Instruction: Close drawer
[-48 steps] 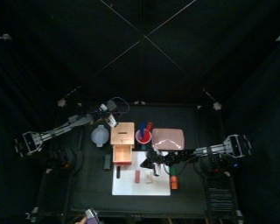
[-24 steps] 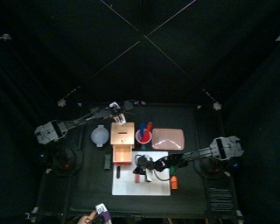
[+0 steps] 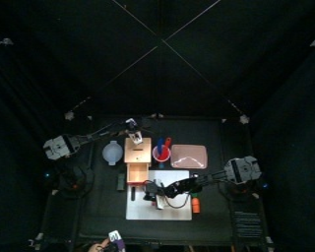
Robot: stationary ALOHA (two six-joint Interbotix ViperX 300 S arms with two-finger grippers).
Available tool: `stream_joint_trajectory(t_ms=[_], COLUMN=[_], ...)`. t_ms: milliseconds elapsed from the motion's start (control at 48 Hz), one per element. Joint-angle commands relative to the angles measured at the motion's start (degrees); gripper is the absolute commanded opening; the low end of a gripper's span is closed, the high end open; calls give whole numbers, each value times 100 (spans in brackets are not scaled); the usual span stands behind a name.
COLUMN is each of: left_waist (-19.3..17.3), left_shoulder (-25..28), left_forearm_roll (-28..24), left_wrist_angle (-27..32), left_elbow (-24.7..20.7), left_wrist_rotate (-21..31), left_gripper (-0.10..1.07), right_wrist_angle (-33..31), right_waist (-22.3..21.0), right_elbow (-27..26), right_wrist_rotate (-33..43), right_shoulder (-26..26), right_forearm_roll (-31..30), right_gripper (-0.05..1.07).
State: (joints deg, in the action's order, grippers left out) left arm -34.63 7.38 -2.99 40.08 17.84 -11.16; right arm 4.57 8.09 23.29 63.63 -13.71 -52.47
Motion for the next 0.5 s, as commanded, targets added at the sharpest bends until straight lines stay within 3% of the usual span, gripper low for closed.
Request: stream_joint_trajectory(t_ms=[0, 229, 479], left_waist=[0, 0, 9], left_shoulder=[-70, -62, -62], left_forearm_roll=[0, -9, -18], left_wrist_angle=[-62, -79, -114], left_elbow=[-53, -44, -18], left_wrist_rotate=[-9, -18, -18], left_gripper=[54, 54, 54], right_wrist_angle=[-229, -1028, -1459], right_waist=[-18, 53, 44], right_elbow=[-325, -1063, -1362], right_wrist_rotate=[0, -9, -9], right_shoulder=[-44, -562, -905], right_forearm_roll=[18, -70, -79], right_gripper=[35, 36, 36])
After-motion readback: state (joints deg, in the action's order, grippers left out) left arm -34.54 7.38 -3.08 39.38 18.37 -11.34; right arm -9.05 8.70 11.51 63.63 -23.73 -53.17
